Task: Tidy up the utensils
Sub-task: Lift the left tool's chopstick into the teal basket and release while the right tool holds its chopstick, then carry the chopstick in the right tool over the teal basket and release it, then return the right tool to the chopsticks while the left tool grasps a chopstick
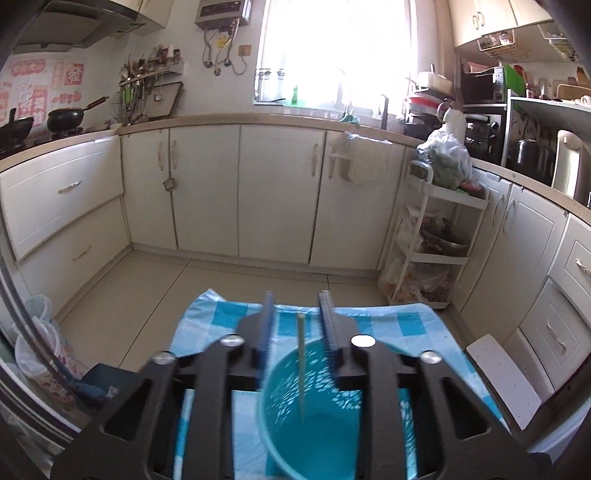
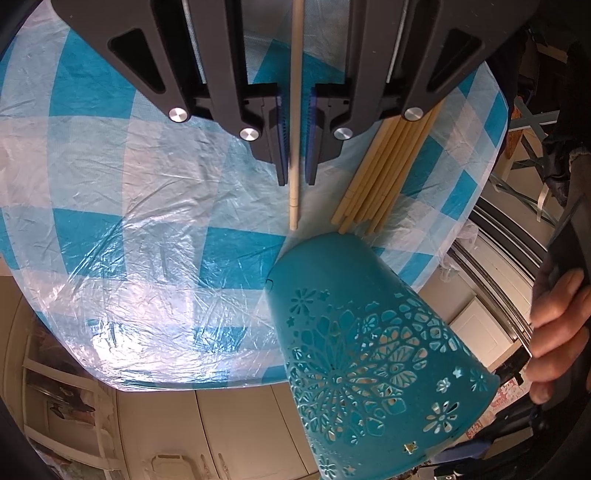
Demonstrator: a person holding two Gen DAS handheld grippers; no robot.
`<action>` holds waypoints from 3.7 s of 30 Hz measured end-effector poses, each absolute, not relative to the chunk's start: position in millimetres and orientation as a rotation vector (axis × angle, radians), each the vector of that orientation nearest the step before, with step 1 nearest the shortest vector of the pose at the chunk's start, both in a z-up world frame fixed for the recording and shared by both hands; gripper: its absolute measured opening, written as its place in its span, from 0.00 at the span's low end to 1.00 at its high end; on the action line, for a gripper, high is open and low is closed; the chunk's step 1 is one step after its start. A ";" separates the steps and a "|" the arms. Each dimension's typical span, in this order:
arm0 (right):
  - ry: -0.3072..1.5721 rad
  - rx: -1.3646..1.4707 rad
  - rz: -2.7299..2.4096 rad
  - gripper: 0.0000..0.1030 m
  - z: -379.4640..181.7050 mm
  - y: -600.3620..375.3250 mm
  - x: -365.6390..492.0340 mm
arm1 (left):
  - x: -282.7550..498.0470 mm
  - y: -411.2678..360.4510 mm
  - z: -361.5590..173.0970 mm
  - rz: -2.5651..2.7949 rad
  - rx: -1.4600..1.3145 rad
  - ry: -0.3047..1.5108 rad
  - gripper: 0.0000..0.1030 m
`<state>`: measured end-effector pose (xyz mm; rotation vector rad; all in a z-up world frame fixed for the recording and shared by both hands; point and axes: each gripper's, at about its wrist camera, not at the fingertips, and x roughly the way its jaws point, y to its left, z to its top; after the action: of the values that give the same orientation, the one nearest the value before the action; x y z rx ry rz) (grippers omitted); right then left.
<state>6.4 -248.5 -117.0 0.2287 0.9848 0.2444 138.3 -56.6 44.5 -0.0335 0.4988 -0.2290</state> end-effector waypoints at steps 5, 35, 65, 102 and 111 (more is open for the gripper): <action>1.001 0.061 0.195 0.06 -113.9 -228.2 6.7 | 122.0 -24.9 46.9 -0.179 -0.066 0.514 0.60; 0.266 0.469 0.121 0.06 61.9 -246.8 75.9 | 38.6 60.0 -3.7 -0.174 -0.187 0.735 0.78; 0.900 0.226 0.125 0.17 -95.4 -190.5 -11.7 | 28.0 53.8 -40.1 -0.162 -0.144 0.866 0.80; 0.926 0.233 0.165 0.08 -125.8 -214.8 -9.4 | 79.7 -41.1 -119.4 -0.174 0.113 1.080 0.80; 0.936 0.219 0.163 0.09 -125.5 -212.6 -8.1 | 79.1 -48.6 -119.7 -0.173 0.127 1.093 0.80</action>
<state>-8.1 -212.6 -125.5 0.2193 0.9364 0.1628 79.1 -48.6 -119.7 0.1266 1.0934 -0.1730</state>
